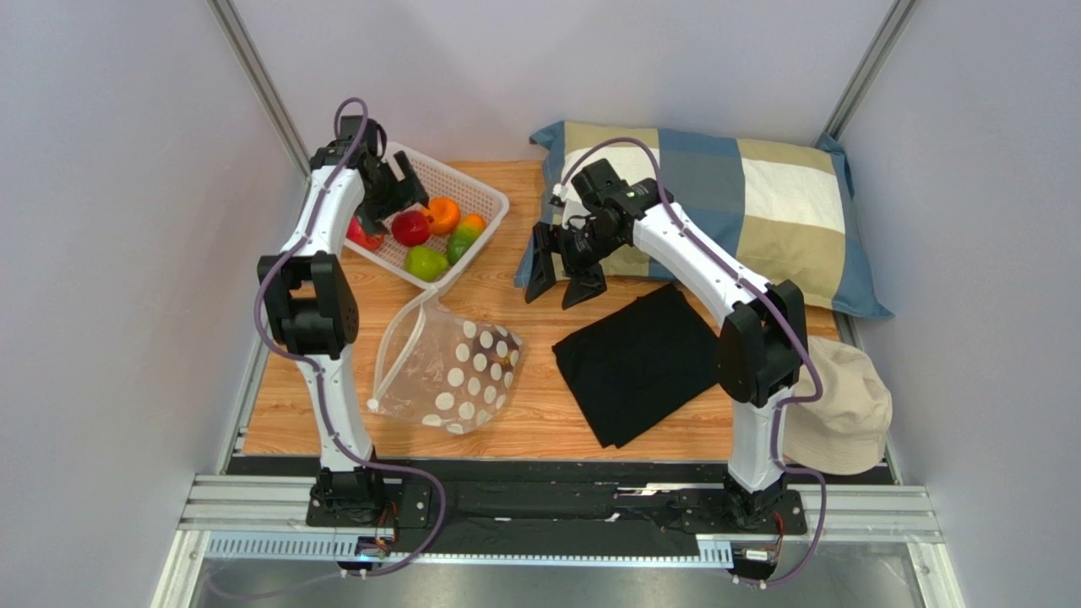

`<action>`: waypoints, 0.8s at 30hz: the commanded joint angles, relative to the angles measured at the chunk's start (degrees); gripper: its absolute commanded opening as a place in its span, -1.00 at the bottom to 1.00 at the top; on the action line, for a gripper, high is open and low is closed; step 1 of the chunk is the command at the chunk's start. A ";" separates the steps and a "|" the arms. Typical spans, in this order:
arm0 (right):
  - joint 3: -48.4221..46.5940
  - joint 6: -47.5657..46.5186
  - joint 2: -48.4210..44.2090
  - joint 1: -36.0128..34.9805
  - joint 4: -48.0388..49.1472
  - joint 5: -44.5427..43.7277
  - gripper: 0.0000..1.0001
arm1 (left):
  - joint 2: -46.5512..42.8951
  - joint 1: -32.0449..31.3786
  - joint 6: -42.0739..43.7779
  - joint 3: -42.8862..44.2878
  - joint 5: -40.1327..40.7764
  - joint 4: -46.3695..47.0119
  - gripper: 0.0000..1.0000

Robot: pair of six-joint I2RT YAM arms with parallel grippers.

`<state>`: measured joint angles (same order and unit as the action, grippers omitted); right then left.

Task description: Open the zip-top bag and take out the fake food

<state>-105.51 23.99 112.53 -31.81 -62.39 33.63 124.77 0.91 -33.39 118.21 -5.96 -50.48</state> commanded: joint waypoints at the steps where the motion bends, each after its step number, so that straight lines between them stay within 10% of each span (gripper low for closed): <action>1: -2.95 -0.61 -2.66 -2.28 -1.42 -1.19 0.61 | -13.83 -0.03 6.48 -6.13 5.87 -1.99 0.98; 7: -0.75 1.32 -6.36 -5.71 -1.24 -3.39 0.61 | -33.98 -0.12 8.86 -23.28 3.52 -6.85 0.72; 9: -0.13 2.20 -7.76 -6.85 -0.89 -4.09 0.61 | -43.07 -0.12 6.94 -38.14 -2.90 -1.31 0.09; 10: 0.13 3.07 -8.37 -7.21 -0.63 -4.36 0.61 | -50.86 -0.20 6.06 -42.32 -4.57 -0.16 -0.58; 13: 1.62 4.74 -10.48 -8.18 0.34 -4.88 0.61 | -60.48 -0.55 4.12 -53.77 -10.38 0.64 -0.98; 24: 5.32 9.14 -14.00 -12.57 4.73 -5.15 0.60 | -62.98 -10.31 3.68 -65.29 -21.02 3.90 -1.00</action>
<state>-101.36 30.04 101.14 -42.92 -61.25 28.49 61.49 -7.57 -29.36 54.61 -22.72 -48.38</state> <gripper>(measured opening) 0.798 0.000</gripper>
